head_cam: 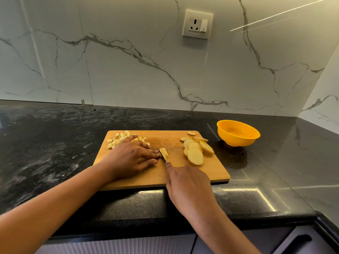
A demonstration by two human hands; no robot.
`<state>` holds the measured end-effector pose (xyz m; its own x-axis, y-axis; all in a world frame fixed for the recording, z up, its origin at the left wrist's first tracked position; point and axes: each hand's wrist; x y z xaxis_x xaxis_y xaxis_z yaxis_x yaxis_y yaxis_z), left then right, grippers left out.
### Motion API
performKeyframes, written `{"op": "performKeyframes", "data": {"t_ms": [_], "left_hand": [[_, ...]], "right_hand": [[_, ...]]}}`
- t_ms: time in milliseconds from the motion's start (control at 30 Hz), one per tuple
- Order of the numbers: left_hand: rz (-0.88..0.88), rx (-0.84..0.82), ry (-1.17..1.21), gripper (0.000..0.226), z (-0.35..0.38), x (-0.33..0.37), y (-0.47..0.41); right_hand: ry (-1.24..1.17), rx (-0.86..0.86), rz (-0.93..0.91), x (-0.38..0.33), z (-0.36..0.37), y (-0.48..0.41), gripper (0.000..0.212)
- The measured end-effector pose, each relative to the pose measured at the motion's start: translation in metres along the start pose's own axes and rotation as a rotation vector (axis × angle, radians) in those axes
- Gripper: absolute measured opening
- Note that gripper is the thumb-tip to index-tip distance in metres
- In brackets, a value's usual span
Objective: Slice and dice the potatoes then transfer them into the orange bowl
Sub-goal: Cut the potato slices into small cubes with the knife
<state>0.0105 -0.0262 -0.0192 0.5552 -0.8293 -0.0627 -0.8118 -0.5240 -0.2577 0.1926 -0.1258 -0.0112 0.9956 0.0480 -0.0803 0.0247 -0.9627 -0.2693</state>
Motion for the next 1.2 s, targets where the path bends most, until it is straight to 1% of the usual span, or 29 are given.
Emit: {"op": "performKeyframes", "data": {"t_ms": [100, 133, 167, 233, 267, 300, 333, 400, 433, 567, 767, 867, 967, 1033, 1067, 1200], "left_hand": [[0.002, 0.002, 0.026, 0.096, 0.002, -0.003, 0.001], [0.006, 0.039, 0.036, 0.091, 0.002, -0.002, 0.001], [0.019, 0.118, 0.026, 0.083, 0.001, -0.002, 0.002], [0.090, 0.335, -0.058, 0.059, 0.001, -0.003, 0.003], [0.142, 0.377, -0.087, 0.047, 0.001, -0.003, 0.002], [0.210, 0.358, -0.089, 0.039, 0.001, -0.003, 0.000], [0.275, 0.297, -0.060, 0.036, 0.000, -0.001, -0.004], [0.346, 0.173, 0.009, 0.035, -0.002, 0.003, -0.010], [0.362, 0.148, 0.023, 0.034, -0.003, 0.002, -0.014], [0.370, 0.090, 0.054, 0.023, -0.008, -0.002, -0.027], [0.310, -0.022, 0.168, 0.028, -0.015, -0.006, -0.042], [0.295, 0.021, 0.201, 0.026, -0.015, -0.009, -0.042], [0.210, 0.201, 0.263, 0.024, -0.016, -0.011, -0.042], [0.175, 0.261, 0.283, 0.024, -0.019, -0.013, -0.045], [0.179, 0.248, 0.272, 0.024, -0.020, -0.015, -0.048], [0.201, 0.103, 0.209, 0.023, -0.016, -0.021, -0.061]], "right_hand": [[-0.016, -0.039, 0.015, 0.001, -0.003, 0.005, 0.051], [-0.017, -0.046, 0.016, 0.000, -0.004, 0.007, 0.051], [-0.016, -0.042, 0.015, 0.000, -0.004, 0.008, 0.052], [-0.010, -0.020, 0.013, 0.000, -0.004, 0.010, 0.051], [-0.009, -0.011, 0.012, 0.000, -0.003, 0.011, 0.049], [-0.008, -0.001, 0.010, 0.000, -0.003, 0.011, 0.048], [-0.006, 0.007, 0.005, 0.001, -0.004, 0.012, 0.048], [-0.002, 0.013, -0.009, 0.002, -0.005, 0.012, 0.050], [-0.004, 0.012, -0.014, 0.003, -0.005, 0.013, 0.051], [-0.003, 0.004, -0.021, 0.007, -0.008, 0.021, 0.052], [-0.063, 0.011, -0.021, 0.025, -0.021, 0.036, 0.049], [-0.064, 0.012, -0.026, 0.038, -0.033, 0.042, 0.048], [-0.075, 0.070, 0.039, 0.048, -0.039, 0.041, 0.047], [-0.075, 0.096, 0.094, 0.050, -0.037, 0.032, 0.047], [-0.071, 0.103, 0.123, 0.051, -0.034, 0.026, 0.048], [-0.076, 0.101, 0.203, 0.050, -0.018, 0.007, 0.047]]}}
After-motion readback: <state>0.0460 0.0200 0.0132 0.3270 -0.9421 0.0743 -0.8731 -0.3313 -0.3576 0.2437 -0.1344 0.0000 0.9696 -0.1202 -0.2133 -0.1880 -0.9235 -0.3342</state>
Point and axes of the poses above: each hand's wrist, its own y-axis away from the middle knuckle, its own z-axis out of the palm, x = y × z, and after that the axes turned 15 degrees about z, right-handed
